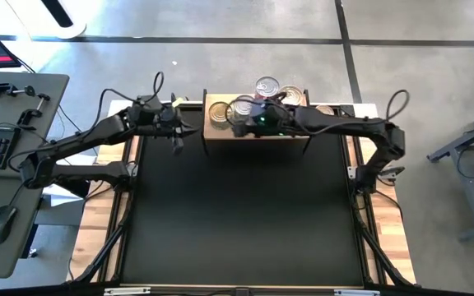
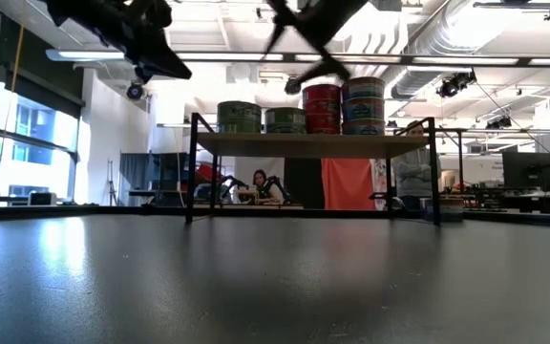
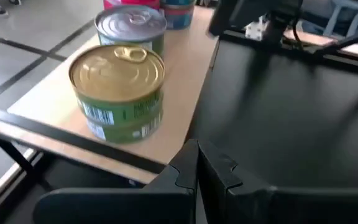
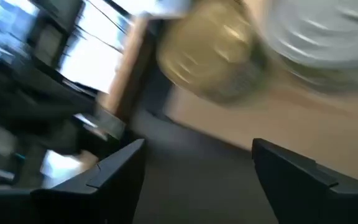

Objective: Stack canned seafood by type on shelf
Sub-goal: Adjust the shelf

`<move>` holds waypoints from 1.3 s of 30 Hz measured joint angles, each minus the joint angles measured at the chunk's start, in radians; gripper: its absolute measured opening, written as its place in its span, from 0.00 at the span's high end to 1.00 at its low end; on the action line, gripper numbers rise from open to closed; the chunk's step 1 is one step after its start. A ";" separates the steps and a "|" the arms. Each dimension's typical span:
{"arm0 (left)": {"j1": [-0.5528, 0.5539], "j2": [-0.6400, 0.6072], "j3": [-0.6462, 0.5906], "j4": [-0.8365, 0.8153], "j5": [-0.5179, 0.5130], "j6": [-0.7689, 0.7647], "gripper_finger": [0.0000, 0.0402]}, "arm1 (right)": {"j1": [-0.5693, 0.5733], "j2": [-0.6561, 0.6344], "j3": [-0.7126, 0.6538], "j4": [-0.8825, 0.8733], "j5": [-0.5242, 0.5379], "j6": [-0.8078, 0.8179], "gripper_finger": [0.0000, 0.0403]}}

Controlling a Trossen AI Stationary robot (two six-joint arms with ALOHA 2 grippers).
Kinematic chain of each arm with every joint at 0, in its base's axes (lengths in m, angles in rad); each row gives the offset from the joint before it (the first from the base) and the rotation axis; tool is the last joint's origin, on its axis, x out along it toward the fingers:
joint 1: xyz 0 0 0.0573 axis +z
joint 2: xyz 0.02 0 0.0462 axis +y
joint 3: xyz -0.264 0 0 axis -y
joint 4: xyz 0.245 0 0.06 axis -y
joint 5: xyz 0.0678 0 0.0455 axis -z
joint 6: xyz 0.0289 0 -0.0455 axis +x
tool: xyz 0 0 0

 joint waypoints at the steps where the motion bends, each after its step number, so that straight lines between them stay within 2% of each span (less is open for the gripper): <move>1: 0.000 -0.006 0.000 -0.013 0.001 0.000 1.00 | 0.008 -0.019 0.000 -0.072 0.003 -0.012 0.30; 5: 0.000 -0.027 -0.018 0.015 0.001 -0.002 1.00 | 0.066 -0.087 0.000 -0.394 0.060 -0.002 0.30; 10: 0.000 -0.049 -0.078 0.108 0.043 -0.070 1.00 | 0.175 -0.130 0.000 -0.713 0.091 0.110 0.32; 13: 0.000 -0.058 -0.113 0.155 0.071 -0.115 1.00 | 0.230 -0.136 0.000 -0.932 0.080 0.206 0.42; 15: 0.000 -0.061 -0.132 0.163 0.094 -0.129 1.00 | 0.254 -0.132 -0.002 -1.065 0.080 0.279 0.54; 19: -0.002 -0.069 -0.143 0.161 0.101 -0.148 1.00 | 0.230 -0.190 -0.099 -1.035 0.124 0.391 0.86; 21: -0.008 -0.076 -0.144 0.160 0.100 -0.158 1.00 | 0.199 -0.228 -0.159 -1.053 0.197 0.472 0.96; 24: -0.020 -0.097 -0.144 0.164 0.100 -0.184 1.00 | 0.152 -0.313 -0.200 -1.040 0.292 0.568 0.95; 28: -0.031 -0.122 -0.144 0.162 0.087 -0.192 1.00 | 0.106 -0.435 -0.228 -1.062 0.387 0.570 0.99; 33: -0.038 -0.118 -0.145 0.163 0.051 -0.132 1.00 | -0.037 -0.533 -0.367 -0.943 0.376 0.477 1.00; 36: -0.039 -0.104 -0.147 0.161 0.051 -0.100 1.00 | -0.120 -0.545 -0.463 -0.764 0.317 0.363 1.00; 39: -0.039 -0.092 -0.147 0.163 0.052 -0.139 1.00 | -0.187 -0.543 -0.529 -0.597 0.255 0.269 1.00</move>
